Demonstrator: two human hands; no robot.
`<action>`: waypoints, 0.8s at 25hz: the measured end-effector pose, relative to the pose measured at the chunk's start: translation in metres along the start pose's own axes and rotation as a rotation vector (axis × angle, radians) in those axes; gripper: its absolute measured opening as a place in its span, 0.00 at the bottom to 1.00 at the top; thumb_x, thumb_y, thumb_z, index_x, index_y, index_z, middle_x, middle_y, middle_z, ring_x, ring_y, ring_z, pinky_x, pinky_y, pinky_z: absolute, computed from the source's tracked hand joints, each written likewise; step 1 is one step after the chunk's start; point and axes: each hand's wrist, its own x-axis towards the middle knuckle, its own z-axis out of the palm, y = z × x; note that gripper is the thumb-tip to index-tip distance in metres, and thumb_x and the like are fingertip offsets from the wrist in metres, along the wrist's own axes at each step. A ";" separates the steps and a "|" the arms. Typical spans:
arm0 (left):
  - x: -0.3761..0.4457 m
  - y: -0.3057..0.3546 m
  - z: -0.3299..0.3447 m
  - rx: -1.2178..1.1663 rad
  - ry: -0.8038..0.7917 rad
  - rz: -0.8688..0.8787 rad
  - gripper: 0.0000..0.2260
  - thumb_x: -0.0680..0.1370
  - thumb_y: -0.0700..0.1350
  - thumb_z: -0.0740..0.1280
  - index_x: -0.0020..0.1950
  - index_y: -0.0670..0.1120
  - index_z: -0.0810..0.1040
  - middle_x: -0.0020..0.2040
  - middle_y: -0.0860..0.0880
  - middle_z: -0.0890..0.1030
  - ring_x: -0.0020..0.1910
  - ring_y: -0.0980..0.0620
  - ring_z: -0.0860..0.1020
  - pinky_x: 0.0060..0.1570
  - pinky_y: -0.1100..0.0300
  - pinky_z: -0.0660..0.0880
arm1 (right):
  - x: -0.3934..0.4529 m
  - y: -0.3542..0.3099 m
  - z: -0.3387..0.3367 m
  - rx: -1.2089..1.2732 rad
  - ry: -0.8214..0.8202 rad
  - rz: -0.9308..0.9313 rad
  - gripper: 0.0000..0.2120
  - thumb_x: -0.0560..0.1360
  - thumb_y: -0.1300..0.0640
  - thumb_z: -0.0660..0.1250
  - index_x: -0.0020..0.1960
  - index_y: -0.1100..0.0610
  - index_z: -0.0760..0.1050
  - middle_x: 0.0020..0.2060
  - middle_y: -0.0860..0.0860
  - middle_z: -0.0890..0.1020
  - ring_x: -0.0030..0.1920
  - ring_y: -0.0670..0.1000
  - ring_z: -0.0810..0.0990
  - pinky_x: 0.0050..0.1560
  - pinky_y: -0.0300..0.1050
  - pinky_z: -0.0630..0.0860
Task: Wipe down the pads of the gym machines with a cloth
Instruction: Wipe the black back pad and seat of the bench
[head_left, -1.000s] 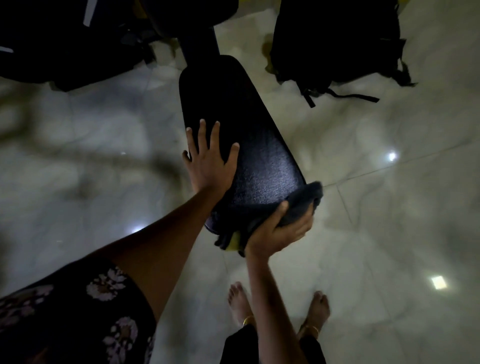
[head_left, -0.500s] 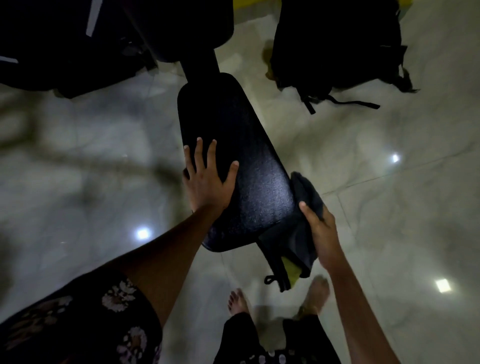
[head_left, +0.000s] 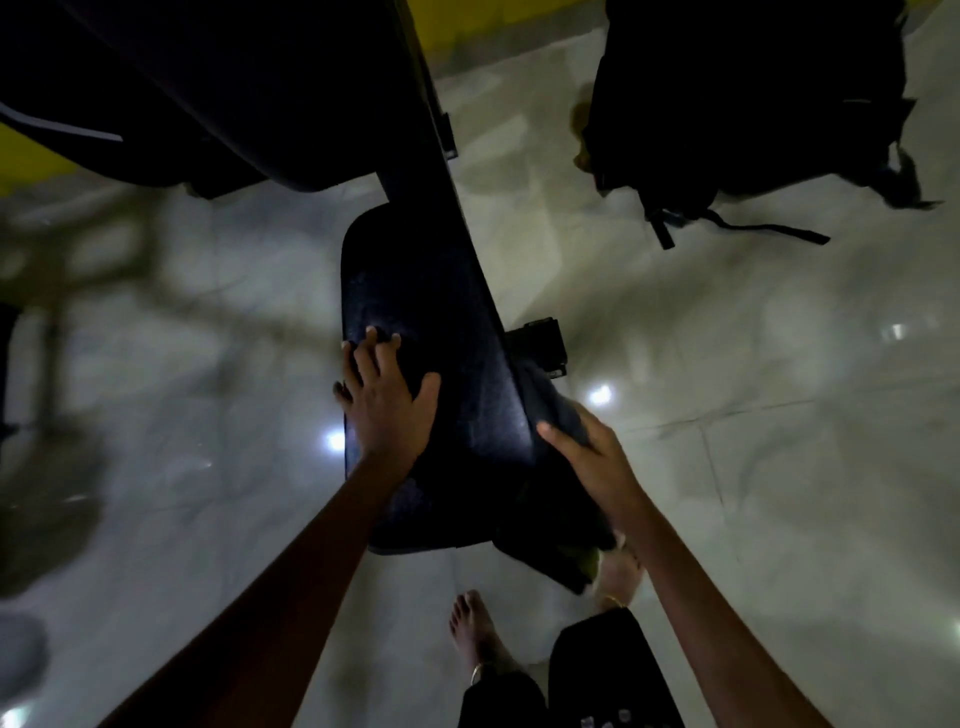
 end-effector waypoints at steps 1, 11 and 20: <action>0.003 0.016 0.003 -0.015 0.010 -0.112 0.33 0.76 0.59 0.59 0.74 0.40 0.59 0.75 0.41 0.57 0.76 0.41 0.50 0.71 0.38 0.50 | 0.018 -0.008 0.001 -0.015 -0.023 -0.022 0.12 0.75 0.59 0.68 0.56 0.46 0.74 0.53 0.44 0.80 0.57 0.45 0.77 0.56 0.33 0.71; 0.003 0.038 0.025 0.058 0.075 -0.202 0.39 0.70 0.68 0.42 0.78 0.50 0.48 0.78 0.45 0.48 0.77 0.42 0.44 0.71 0.37 0.41 | 0.036 -0.010 -0.001 0.037 -0.083 0.040 0.16 0.73 0.51 0.70 0.60 0.46 0.74 0.52 0.48 0.80 0.54 0.46 0.79 0.56 0.38 0.75; 0.000 0.037 0.025 0.090 0.062 -0.208 0.37 0.72 0.67 0.43 0.78 0.50 0.50 0.78 0.45 0.49 0.77 0.42 0.43 0.70 0.38 0.40 | 0.142 -0.049 0.025 0.187 -0.036 0.091 0.22 0.65 0.41 0.71 0.58 0.43 0.76 0.59 0.55 0.78 0.59 0.55 0.78 0.62 0.55 0.74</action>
